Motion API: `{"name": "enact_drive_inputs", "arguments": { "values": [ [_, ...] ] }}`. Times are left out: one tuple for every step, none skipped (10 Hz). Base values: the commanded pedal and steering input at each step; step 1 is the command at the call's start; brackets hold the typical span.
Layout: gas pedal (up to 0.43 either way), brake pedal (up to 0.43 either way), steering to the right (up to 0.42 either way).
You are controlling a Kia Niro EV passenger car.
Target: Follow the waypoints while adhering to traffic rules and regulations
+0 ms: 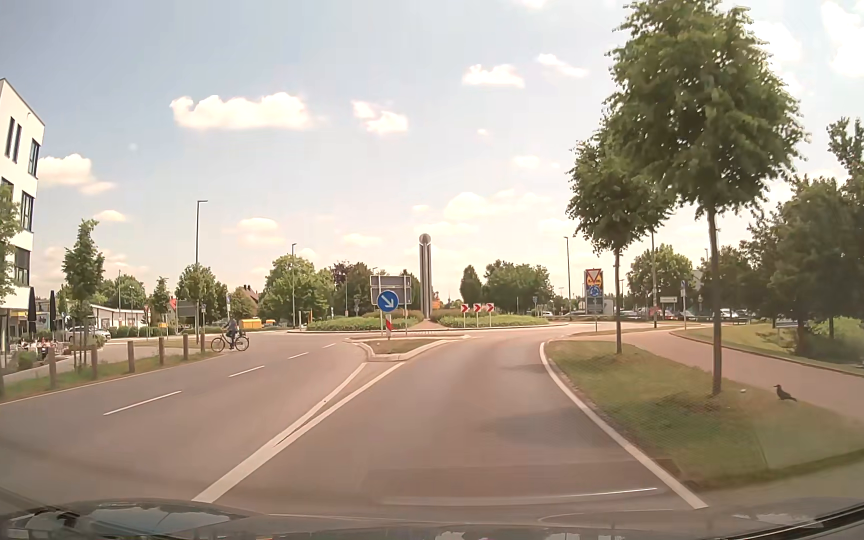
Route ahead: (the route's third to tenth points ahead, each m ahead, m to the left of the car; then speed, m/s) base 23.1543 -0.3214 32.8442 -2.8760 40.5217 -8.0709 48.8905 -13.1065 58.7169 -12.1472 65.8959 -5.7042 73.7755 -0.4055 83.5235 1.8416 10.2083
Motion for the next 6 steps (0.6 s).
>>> {"name": "enact_drive_inputs", "arguments": {
  "values": [
    [0.0,0.012,0.014],
    [0.0,0.012,0.016],
    [0.0,0.018,0.017],
    [0.0,0.061,0.017],
    [0.0,0.085,0.017],
    [0.0,0.104,0.017]
  ]
}}
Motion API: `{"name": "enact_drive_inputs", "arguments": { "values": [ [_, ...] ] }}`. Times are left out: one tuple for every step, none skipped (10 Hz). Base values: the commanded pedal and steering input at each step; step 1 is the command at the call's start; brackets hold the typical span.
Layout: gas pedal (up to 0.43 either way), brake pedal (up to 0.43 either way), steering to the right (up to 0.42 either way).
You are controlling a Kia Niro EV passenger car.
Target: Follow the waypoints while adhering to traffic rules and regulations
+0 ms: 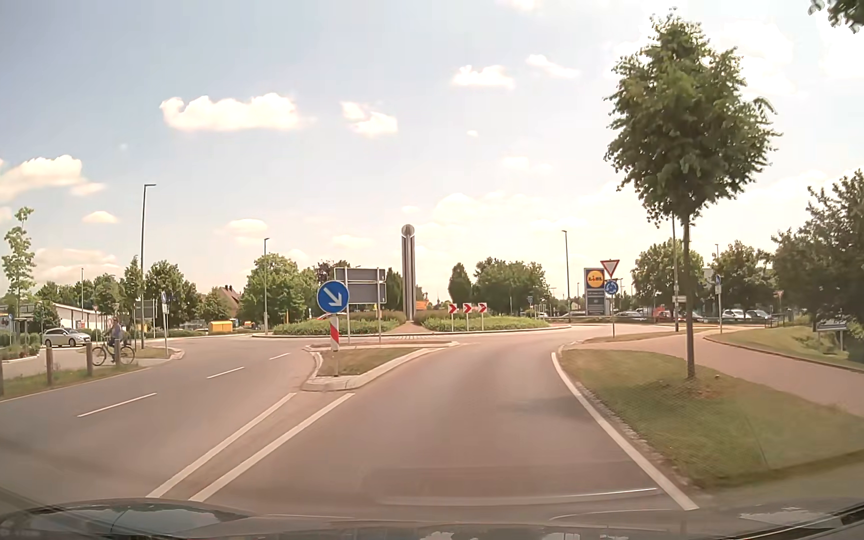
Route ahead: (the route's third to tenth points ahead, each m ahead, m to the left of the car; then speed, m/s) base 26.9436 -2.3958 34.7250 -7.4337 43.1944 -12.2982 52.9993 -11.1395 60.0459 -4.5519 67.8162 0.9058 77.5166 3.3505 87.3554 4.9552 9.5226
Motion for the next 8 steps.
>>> {"name": "enact_drive_inputs", "arguments": {
  "values": [
    [0.0,0.116,0.017],
    [0.0,0.116,0.018],
    [0.0,0.116,0.019],
    [0.0,0.116,0.02],
    [0.0,0.116,0.021],
    [0.0,0.116,0.021],
    [0.0,0.116,0.021],
    [0.0,0.116,0.022]
  ]
}}
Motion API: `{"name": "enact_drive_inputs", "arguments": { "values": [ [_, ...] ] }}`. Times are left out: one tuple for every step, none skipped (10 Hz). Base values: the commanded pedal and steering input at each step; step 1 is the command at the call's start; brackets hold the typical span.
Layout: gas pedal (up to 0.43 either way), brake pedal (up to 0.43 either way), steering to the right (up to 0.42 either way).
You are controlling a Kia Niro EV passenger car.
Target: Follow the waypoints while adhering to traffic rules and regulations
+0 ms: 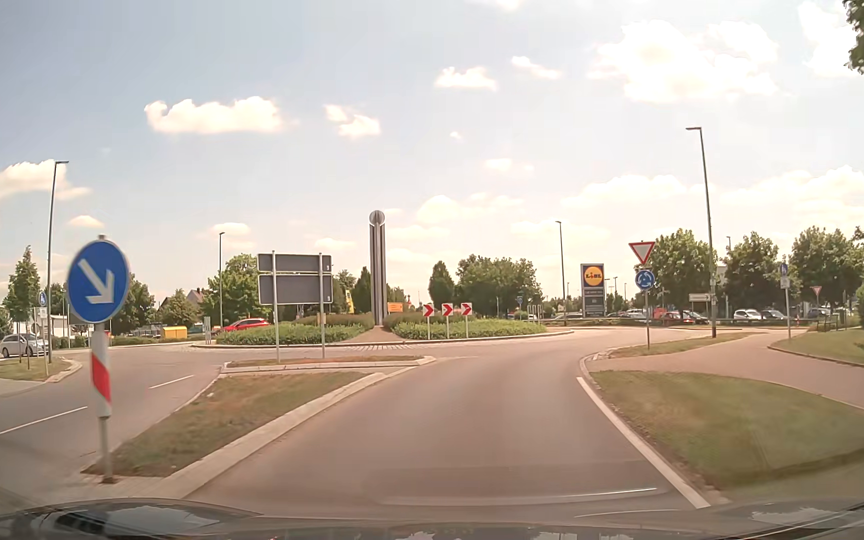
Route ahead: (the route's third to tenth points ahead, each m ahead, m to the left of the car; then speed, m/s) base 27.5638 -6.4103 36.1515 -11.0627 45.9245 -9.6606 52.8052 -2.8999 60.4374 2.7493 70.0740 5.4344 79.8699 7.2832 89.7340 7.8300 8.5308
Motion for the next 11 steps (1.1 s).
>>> {"name": "enact_drive_inputs", "arguments": {
  "values": [
    [0.0,0.14,0.023],
    [0.0,0.146,0.024],
    [0.0,0.14,0.026],
    [0.0,0.11,0.03],
    [0.0,0.043,0.035],
    [0.0,0.018,0.039],
    [0.0,0.012,0.044],
    [0.0,0.012,0.051],
    [0.0,0.012,0.057],
    [0.0,0.012,0.065],
    [0.0,0.012,0.072]
  ]
}}
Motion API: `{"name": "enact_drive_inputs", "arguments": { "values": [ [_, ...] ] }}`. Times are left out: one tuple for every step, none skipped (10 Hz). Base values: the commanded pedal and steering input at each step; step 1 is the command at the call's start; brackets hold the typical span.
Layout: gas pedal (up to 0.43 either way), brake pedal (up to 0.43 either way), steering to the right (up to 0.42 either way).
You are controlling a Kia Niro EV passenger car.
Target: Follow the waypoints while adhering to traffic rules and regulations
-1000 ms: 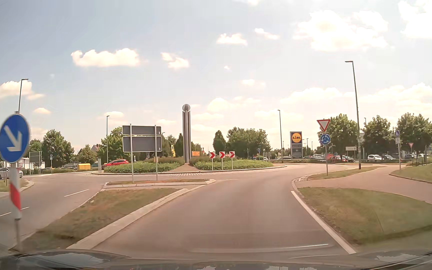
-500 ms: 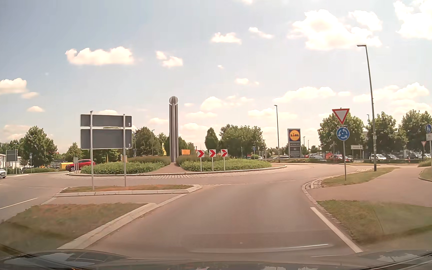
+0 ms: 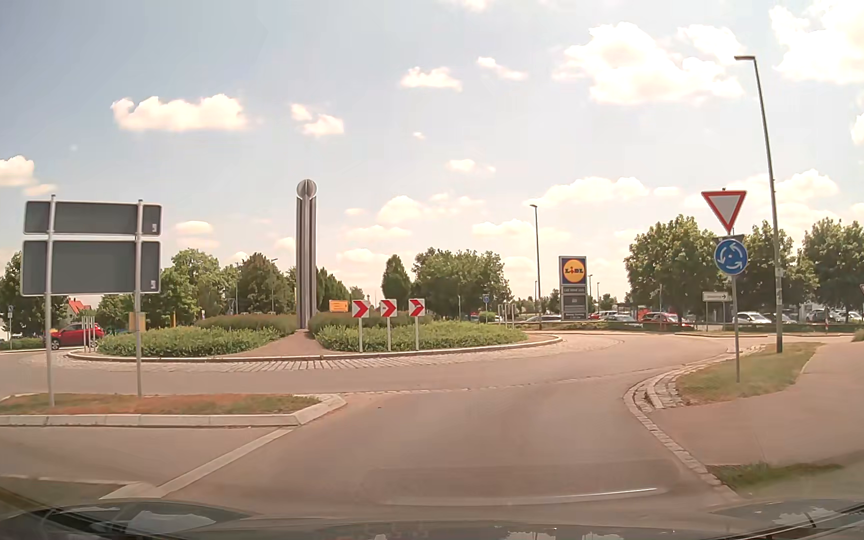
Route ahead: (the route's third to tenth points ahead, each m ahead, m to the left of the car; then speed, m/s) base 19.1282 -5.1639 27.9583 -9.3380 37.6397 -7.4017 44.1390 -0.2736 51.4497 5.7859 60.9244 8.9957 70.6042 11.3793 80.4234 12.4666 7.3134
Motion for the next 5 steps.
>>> {"name": "enact_drive_inputs", "arguments": {
  "values": [
    [0.0,0.012,0.083],
    [0.0,0.012,0.089],
    [0.008,0.012,0.092],
    [0.028,0.012,0.092],
    [0.039,0.012,0.092]
  ]
}}
